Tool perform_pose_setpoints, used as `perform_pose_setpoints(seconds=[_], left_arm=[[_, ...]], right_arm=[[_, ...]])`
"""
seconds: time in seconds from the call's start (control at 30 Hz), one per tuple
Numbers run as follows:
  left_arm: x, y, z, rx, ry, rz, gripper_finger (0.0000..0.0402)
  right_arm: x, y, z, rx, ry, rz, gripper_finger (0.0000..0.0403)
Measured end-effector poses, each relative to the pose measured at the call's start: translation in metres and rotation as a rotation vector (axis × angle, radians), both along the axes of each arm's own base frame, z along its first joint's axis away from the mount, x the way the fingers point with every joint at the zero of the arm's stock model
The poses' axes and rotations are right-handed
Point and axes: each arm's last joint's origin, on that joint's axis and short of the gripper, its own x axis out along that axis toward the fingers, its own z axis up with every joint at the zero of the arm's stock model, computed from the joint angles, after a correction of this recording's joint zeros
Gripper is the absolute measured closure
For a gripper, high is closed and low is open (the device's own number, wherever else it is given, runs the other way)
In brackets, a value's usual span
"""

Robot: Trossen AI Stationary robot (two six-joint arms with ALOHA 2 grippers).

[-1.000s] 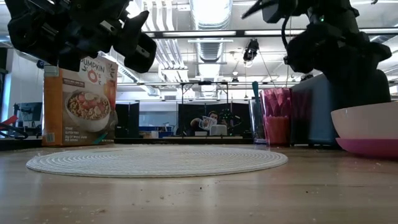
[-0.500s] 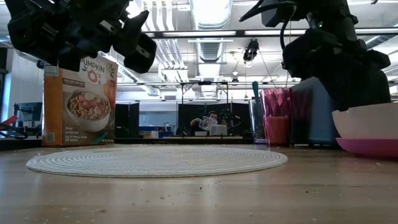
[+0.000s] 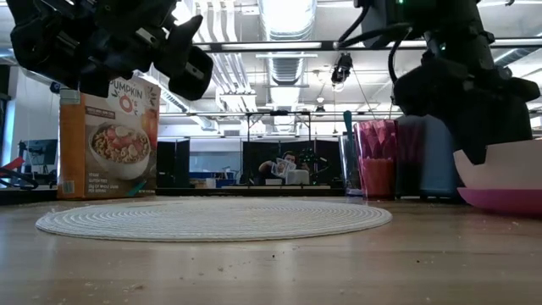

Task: Arrange a breakfast setting
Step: Put the orange bowl on the white placemat

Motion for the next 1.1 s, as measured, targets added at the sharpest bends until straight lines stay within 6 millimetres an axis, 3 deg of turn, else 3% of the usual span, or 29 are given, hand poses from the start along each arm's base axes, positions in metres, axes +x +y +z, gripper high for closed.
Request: perform_pose_setpoints(seconds=[0.23,0.6,0.9,1.1], left_arm=[[0.000,0.000,0.000,0.000,0.003,0.005,0.0279],[0.000,0.000,0.000,-0.002,0.005,0.015,0.0279],[0.000,0.000,0.000,-0.004,0.006,0.018,0.0279],[0.001,0.000,0.001,-0.008,0.002,0.020,0.0279]], right_arm=[[-0.003,-0.001,-0.005,-0.002,0.018,0.005,0.0266],[-0.003,0.000,-0.005,0.022,0.015,0.039,0.0387],[-0.004,0.003,-0.003,0.116,0.020,0.096,0.0393],[0.008,0.007,0.021,0.184,-0.071,0.165,0.0394]])
